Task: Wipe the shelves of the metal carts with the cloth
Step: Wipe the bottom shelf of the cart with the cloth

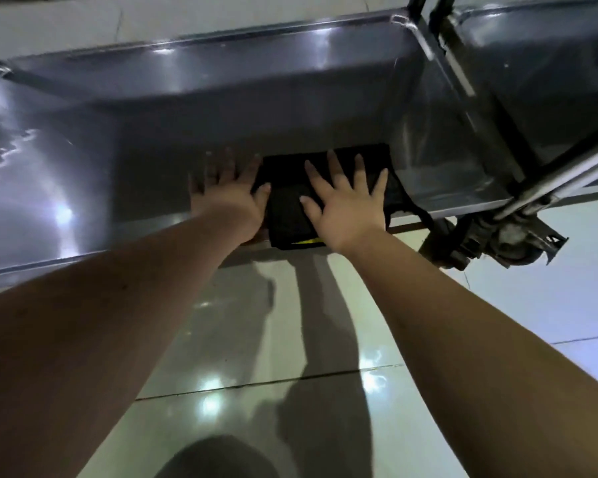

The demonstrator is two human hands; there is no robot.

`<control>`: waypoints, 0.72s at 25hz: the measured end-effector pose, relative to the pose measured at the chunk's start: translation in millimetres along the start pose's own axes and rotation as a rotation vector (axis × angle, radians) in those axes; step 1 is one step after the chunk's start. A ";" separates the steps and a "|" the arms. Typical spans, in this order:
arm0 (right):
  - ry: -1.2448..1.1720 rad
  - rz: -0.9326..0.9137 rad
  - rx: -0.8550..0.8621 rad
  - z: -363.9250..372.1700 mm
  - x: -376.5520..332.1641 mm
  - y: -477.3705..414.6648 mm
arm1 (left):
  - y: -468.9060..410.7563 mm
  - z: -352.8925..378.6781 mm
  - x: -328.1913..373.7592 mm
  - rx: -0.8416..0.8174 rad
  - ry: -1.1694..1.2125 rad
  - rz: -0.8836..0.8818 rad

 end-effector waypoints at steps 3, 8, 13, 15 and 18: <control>0.046 -0.013 -0.044 5.1 1.1 2.0 | -1.6 -0.4 -4.4 0.098 -0.005 0.054; 0.050 -0.005 -0.071 4.5 -12.0 -38.1 | -0.7 7.1 -10.0 0.112 -0.031 0.055; 0.002 0.029 -0.020 -17.4 -29.3 -148.0 | -4.2 7.7 -10.9 0.138 0.000 0.043; -0.003 0.038 -0.036 -23.5 -30.2 -163.2 | -5.3 6.5 -14.1 0.151 0.009 0.028; -0.002 0.015 -0.024 -15.9 -14.6 -117.1 | -2.5 7.6 -11.7 0.137 -0.017 0.025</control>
Point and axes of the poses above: each hand's wrist, its own y-axis away from the middle knuckle, its own z-axis out of the palm, x = y × z, the point moved 10 cm from there along -y, towards the middle knuckle, and after that the axes turned 9 degrees about z, right-handed, at the moved point
